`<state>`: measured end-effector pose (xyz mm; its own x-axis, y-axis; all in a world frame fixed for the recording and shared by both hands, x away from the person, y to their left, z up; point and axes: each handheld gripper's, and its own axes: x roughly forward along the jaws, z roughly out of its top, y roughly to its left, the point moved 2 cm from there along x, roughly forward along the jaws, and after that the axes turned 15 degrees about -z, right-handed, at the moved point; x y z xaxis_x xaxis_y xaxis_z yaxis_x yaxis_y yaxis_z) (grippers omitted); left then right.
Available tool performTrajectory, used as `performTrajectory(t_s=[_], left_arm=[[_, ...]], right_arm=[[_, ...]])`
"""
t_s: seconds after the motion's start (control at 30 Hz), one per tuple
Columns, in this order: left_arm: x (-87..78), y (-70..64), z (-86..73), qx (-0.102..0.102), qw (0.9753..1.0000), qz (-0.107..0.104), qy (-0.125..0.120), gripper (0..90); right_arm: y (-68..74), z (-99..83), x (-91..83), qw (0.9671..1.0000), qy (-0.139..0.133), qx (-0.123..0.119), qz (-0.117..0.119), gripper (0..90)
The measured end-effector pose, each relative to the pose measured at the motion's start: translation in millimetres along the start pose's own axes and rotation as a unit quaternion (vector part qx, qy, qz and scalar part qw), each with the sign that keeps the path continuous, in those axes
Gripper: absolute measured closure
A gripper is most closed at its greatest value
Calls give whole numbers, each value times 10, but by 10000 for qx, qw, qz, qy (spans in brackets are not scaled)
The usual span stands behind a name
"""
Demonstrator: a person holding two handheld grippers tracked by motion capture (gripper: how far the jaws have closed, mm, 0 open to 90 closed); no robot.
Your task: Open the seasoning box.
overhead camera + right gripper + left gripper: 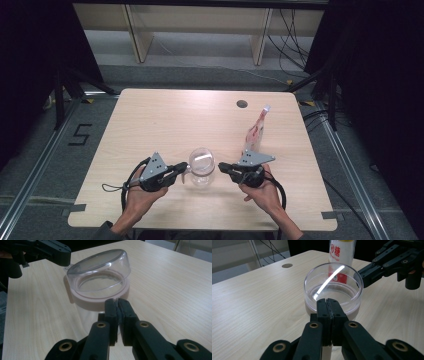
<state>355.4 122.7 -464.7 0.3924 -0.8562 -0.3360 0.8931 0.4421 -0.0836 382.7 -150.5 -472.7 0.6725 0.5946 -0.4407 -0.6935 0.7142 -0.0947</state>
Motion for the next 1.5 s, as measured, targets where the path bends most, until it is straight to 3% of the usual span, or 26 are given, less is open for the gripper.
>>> performTrajectory(t_s=[0.17, 0.27, 0.37, 0.57, 0.6, 0.63, 0.77, 0.87, 0.93, 0.97, 1.03, 1.1, 1.23, 1.33, 1.43, 1.5], left_arm=[[-3, 2, -6, 7, 10000, -13, 1, 882], [-5, 5, -10, -10, 10000, -19, -6, 883], [-10, 5, -12, -7, 10000, -14, 12, 882], [-8, 9, -12, -19, 10000, -36, -14, 883], [-8, 9, -13, -19, 10000, -36, -11, 883], [-9, 9, -13, -14, 10000, -43, -4, 883], [-8, 15, -16, -3, 10000, -81, -27, 877], [-17, 30, -16, -30, 9998, -143, -154, 810], [-35, 32, -14, -51, 9999, -88, -134, 764], [-59, 47, -11, -92, 9997, -67, -199, 694], [-71, 57, -11, -129, 9997, -42, -227, 654], [-89, 72, -27, -251, 9994, 31, -243, 554], [-86, 63, -92, -352, 9993, -18, -100, 462], [-73, 45, -163, -363, 9993, 20, 130, 411], [-57, 53, -198, -342, 9990, 51, 273, 389], [-48, 66, -224, -341, 9988, 61, 356, 380]], right_arm=[[45, 35, 25, 9999, 93, 110, 70, 867], [32, 65, 47, 10000, -28, 21, 12, 869], [38, 71, 61, 10000, 27, -1, 61, 869], [67, 90, 52, 9999, 31, 96, 91, 869], [56, 105, 60, 9999, -50, -29, 90, 868], [75, 131, 76, 9998, -163, 19, 64, 869], [99, 174, 92, 9998, -160, -6, 108, 868], [128, 186, 69, 9999, 1, 38, 113, 868], [125, 190, 74, 9999, -28, -5, 123, 868], [125, 194, 86, 9999, -157, -11, 53, 868], [126, 194, 84, 9999, -141, 3, 57, 867], [120, 202, 77, 9999, -73, 10, 114, 868], [113, 221, 78, 9998, -193, -80, 56, 865], [125, 233, 60, 9999, -115, -6, 81, 864], [124, 244, 64, 9998, -152, -113, 100, 863], [140, 249, 64, 9998, -135, -26, 133, 861]])
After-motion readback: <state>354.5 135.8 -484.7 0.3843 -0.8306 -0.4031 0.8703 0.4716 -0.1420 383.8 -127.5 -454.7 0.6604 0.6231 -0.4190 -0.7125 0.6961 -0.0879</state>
